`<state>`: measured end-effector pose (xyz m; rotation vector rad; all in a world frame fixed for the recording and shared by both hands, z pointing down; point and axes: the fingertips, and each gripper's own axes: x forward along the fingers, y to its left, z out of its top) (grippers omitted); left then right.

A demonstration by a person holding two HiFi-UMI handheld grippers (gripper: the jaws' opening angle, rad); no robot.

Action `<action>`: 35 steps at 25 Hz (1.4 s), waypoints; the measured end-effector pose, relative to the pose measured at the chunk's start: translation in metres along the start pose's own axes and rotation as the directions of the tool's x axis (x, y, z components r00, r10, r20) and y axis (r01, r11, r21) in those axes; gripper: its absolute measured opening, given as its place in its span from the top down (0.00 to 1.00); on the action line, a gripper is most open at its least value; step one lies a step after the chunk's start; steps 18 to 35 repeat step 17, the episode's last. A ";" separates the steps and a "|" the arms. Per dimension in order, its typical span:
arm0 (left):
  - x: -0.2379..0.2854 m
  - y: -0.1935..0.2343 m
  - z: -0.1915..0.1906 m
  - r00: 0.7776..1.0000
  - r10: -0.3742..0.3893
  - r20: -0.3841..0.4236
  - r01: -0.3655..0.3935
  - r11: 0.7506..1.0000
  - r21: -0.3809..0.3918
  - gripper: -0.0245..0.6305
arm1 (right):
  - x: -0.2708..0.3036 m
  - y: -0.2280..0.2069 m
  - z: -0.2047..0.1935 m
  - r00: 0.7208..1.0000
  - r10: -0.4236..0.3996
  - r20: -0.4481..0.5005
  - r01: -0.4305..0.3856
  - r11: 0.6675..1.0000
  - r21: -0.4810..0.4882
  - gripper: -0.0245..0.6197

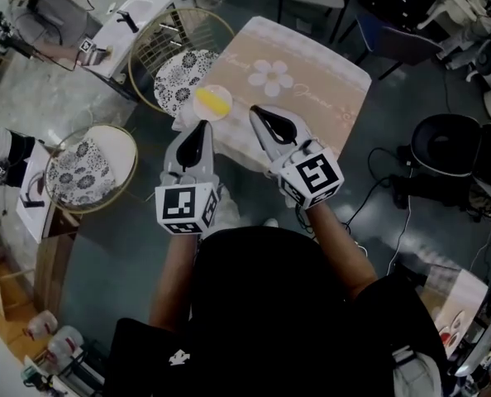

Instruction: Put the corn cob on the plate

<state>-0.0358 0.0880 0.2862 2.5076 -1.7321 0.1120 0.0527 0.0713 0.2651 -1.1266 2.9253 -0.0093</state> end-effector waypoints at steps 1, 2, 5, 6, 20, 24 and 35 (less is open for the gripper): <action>-0.005 -0.006 0.000 1.000 0.000 0.001 0.000 1.000 0.000 0.95 | -0.006 0.002 0.001 1.000 0.002 -0.001 -0.002 1.000 0.000 0.96; -0.010 -0.012 -0.001 1.000 0.001 0.002 -0.001 1.000 -0.006 0.95 | -0.012 0.004 0.002 1.000 0.004 -0.001 -0.004 1.000 0.001 0.96; -0.025 -0.029 0.000 1.000 0.005 0.013 -0.004 0.999 -0.051 0.95 | -0.031 0.012 0.001 1.000 0.018 0.009 -0.018 1.000 -0.001 0.96; -0.030 -0.033 0.001 1.000 0.007 0.018 -0.006 0.998 -0.059 0.95 | -0.036 0.014 0.001 1.000 0.015 0.008 -0.015 1.000 -0.002 0.96; -0.068 -0.080 -0.001 0.999 0.019 0.033 -0.016 0.997 -0.080 0.95 | -0.093 0.031 0.001 1.000 0.024 0.006 -0.024 1.000 -0.012 0.96; -0.068 -0.080 -0.001 0.999 0.019 0.033 -0.016 0.997 -0.080 0.95 | -0.093 0.031 0.001 1.000 0.024 0.006 -0.024 1.000 -0.012 0.96; -0.068 -0.080 -0.001 0.999 0.019 0.033 -0.016 0.997 -0.080 0.95 | -0.093 0.031 0.001 1.000 0.024 0.006 -0.024 1.000 -0.012 0.96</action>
